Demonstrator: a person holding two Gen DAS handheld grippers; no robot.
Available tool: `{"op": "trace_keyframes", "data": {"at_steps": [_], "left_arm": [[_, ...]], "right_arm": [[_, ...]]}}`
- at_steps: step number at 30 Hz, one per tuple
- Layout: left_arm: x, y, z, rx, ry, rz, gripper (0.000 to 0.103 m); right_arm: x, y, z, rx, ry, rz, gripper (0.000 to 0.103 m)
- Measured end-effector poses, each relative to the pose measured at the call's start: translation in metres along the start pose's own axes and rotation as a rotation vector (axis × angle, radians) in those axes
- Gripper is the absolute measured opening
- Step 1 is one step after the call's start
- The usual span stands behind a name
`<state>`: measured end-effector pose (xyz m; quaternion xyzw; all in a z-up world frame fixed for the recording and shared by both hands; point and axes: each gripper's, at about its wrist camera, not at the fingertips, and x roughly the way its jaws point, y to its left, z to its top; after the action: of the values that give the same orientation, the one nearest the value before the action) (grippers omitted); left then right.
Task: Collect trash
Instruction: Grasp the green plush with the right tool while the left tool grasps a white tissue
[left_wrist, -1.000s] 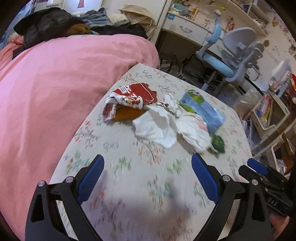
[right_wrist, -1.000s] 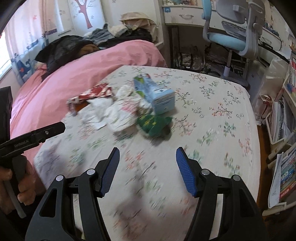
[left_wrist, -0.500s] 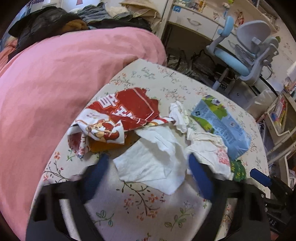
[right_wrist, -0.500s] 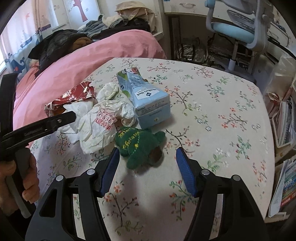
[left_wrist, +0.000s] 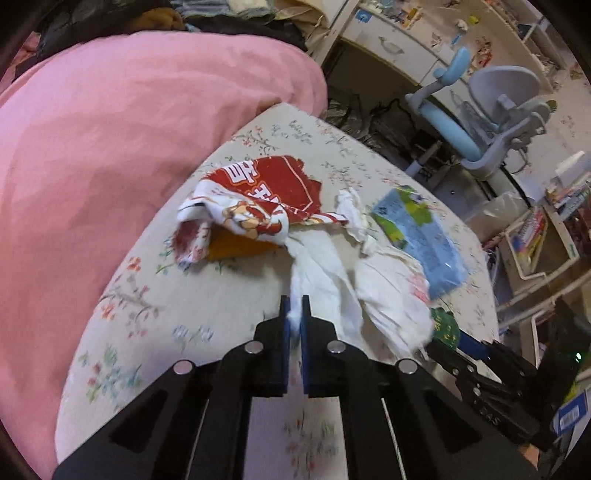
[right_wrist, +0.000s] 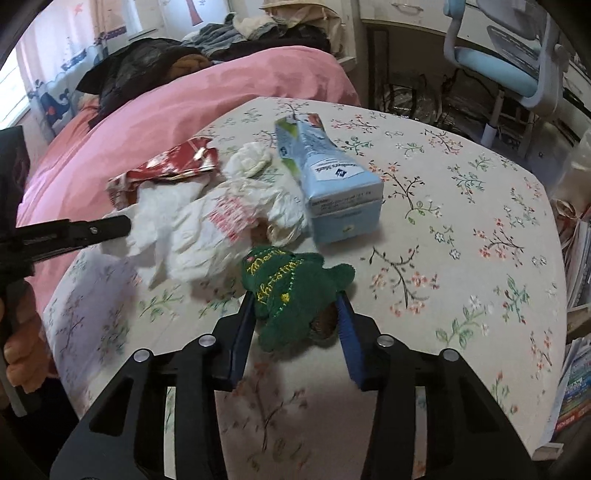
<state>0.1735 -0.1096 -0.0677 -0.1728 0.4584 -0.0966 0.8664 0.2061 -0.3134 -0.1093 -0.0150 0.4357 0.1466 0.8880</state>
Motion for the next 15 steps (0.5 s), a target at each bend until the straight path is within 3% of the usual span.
{"op": "trace_keyframes", "data": {"at_steps": [7,11,13,14,15], "left_arm": [[-0.033,0.013,-0.028,-0.006,0.024,-0.042,0.005],[-0.026,0.014,-0.029,0.003,0.024,-0.015,0.005],[-0.020,0.013,-0.027,-0.002,0.017,-0.002,0.020],[-0.017,0.011,-0.025,0.003,0.001,0.021,0.049],[-0.018,0.010,-0.025,0.007,-0.026,0.041,0.066]], "right_arm": [[-0.030,-0.003,-0.023,0.048,-0.001,0.029,0.041],[-0.039,-0.005,-0.034,0.068,0.011,0.032,0.042],[-0.040,-0.005,-0.040,0.075,0.021,0.037,0.042],[-0.040,-0.005,-0.042,0.076,0.026,0.040,0.042],[-0.040,-0.004,-0.044,0.074,0.031,0.040,0.042]]}}
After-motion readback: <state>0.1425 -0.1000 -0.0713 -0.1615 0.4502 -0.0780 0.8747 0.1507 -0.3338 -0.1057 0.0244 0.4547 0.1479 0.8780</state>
